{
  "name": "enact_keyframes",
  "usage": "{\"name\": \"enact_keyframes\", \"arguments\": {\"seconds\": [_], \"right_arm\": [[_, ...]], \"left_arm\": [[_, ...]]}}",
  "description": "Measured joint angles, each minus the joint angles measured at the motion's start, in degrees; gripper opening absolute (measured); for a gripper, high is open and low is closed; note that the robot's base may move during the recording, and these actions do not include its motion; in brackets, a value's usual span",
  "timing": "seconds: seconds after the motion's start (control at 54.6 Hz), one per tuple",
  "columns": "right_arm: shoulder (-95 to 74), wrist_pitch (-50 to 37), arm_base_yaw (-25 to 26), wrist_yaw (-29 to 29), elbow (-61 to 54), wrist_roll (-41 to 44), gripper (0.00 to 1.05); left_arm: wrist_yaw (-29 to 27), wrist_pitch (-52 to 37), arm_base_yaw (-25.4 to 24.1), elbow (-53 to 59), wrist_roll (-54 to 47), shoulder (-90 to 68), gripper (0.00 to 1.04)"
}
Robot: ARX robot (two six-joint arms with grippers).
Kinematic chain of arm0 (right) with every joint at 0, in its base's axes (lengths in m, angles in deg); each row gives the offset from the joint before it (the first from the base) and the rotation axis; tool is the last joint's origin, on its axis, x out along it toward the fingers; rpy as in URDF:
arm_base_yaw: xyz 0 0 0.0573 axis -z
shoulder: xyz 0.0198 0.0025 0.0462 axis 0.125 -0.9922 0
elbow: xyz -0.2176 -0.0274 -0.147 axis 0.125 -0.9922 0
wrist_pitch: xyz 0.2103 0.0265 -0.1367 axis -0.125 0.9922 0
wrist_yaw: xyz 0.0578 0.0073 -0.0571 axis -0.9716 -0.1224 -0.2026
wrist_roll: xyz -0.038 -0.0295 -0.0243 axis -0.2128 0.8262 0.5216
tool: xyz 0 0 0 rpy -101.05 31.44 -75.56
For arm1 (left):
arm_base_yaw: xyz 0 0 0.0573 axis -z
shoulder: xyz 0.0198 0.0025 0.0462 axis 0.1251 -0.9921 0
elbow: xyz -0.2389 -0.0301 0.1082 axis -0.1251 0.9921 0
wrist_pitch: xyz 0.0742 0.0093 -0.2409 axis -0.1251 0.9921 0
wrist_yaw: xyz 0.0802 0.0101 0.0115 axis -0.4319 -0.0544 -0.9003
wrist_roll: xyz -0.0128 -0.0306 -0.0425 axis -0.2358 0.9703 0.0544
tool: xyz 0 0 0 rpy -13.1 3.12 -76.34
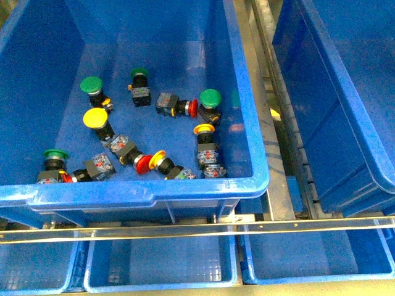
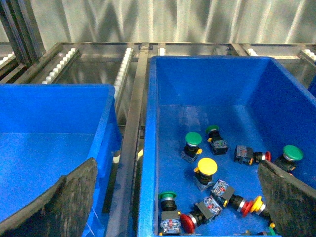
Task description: Pick red and yellow buttons and place in box
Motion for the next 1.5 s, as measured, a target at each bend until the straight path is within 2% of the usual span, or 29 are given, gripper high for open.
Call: {"name": "enact_keyframes", "arguments": {"seconds": [0.256, 0.275, 0.311, 0.366, 0.421, 0.531, 0.677, 0.861, 0.97, 1.447, 1.501], "right_arm": [[0.0, 0.0, 0.0, 0.0, 0.0, 0.0, 0.99], [0.0, 0.0, 0.0, 0.0, 0.0, 0.0, 0.99], [0.0, 0.0, 0.0, 0.1, 0.0, 0.0, 0.99], [0.0, 0.0, 0.0, 0.0, 0.0, 0.0, 0.99], [0.0, 0.0, 0.0, 0.0, 0.0, 0.0, 0.99], [0.0, 0.0, 0.0, 0.0, 0.0, 0.0, 0.99], [0.0, 0.0, 0.0, 0.0, 0.0, 0.0, 0.99], [0.0, 0.0, 0.0, 0.0, 0.0, 0.0, 0.99], [0.0, 0.0, 0.0, 0.0, 0.0, 0.0, 0.99], [0.0, 0.0, 0.0, 0.0, 0.0, 0.0, 0.99], [0.0, 0.0, 0.0, 0.0, 0.0, 0.0, 0.99]], "left_arm": [[0.0, 0.0, 0.0, 0.0, 0.0, 0.0, 0.97], [0.8, 1.6, -0.1, -0.4, 0.6, -1.2, 0.97], [3.1, 10.3, 0.3, -3.8, 2.4, -5.0, 0.97], [2.2, 19.4, 2.7, -9.1, 5.5, -13.9, 0.97], [0.4, 21.8, 5.8, -12.6, 7.6, -22.3, 0.97], [-4.2, 14.0, 13.2, -19.3, 11.6, -38.6, 0.97], [-5.9, 4.6, 15.6, -24.2, 12.3, -50.4, 0.97], [-7.1, -2.6, 15.6, -29.6, 12.1, -67.8, 0.97], [-5.9, -5.5, 14.9, -32.4, 11.3, -76.1, 0.97], [0.3, -10.9, 8.3, -46.5, 2.8, -104.1, 0.97], [-0.3, -11.0, 8.1, -48.3, 1.4, -106.1, 0.97]]}}
